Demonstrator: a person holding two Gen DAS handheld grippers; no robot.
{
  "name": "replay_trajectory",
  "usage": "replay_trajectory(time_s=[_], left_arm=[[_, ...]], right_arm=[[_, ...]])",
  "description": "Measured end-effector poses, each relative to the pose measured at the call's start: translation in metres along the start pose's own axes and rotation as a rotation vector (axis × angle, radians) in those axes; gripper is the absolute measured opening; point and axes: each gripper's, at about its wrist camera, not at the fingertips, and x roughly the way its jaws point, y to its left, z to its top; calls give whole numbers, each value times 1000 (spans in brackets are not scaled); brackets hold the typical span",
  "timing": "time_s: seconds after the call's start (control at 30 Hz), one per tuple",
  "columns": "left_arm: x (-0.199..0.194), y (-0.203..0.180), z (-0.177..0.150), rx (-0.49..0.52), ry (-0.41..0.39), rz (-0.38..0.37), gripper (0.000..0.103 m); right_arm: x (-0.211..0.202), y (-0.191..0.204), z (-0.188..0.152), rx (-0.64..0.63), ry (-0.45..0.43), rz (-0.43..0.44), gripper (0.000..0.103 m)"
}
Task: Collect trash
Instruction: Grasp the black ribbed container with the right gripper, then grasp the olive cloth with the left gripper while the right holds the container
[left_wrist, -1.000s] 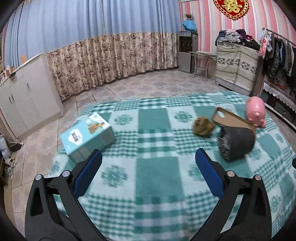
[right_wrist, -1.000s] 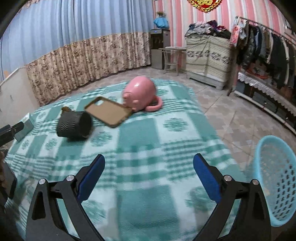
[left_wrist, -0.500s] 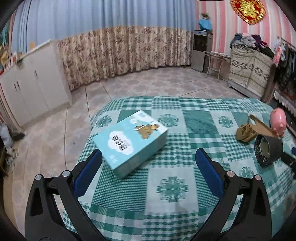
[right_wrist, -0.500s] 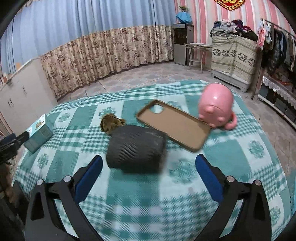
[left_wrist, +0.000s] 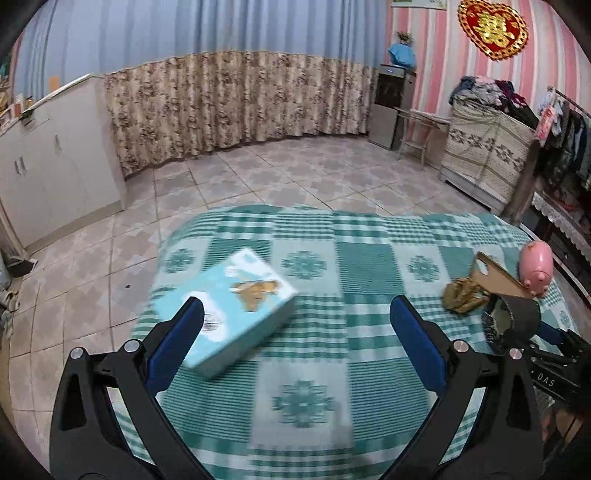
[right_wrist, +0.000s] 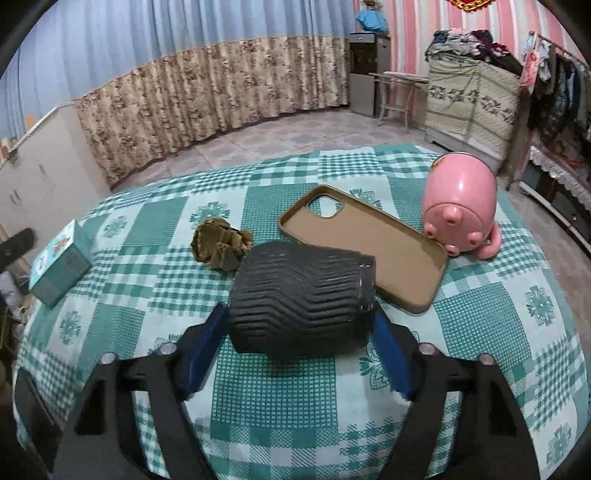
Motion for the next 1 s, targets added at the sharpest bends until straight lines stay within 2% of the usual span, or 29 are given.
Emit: replay_trajectory(time_s=[0.07, 0.2, 0.33, 0.47, 0.6, 0.7, 0.73, 0.77, 0.8, 0.87, 0.9, 1.0], left_arm=[[4, -17, 0, 4, 18, -30, 97], [7, -62, -2, 34, 38, -88, 97], [20, -113, -8, 80, 57, -163, 97], [56, -160, -17, 105, 135, -202, 97], [80, -180, -26, 152, 151, -120, 97], [93, -181, -29, 135, 147, -83, 96], [97, -181, -28, 129, 151, -86, 90], [99, -180, -27, 124, 160, -96, 78], [101, -181, -26, 122, 168, -106, 73], [104, -184, -24, 133, 172, -112, 53], [104, -187, -25, 142, 166, -110, 49], [95, -191, -25, 162, 139, -114, 48]], right_arm=[[-9, -5, -1, -19, -23, 44, 74], [-39, -28, -9, -29, -62, 22, 74], [-89, -79, -29, -3, -87, -58, 74], [-122, -129, -50, 54, -91, -125, 74], [-141, -174, -62, 157, -129, -146, 74], [-136, -186, -65, 172, -121, -146, 74], [-132, -189, -65, 170, -110, -144, 74], [-131, -191, -66, 167, -108, -144, 74], [-130, -191, -65, 161, -107, -149, 74], [-133, -194, -66, 139, -110, -172, 74], [-135, -196, -65, 134, -114, -181, 74], [-149, -207, -66, 154, -145, -188, 74]])
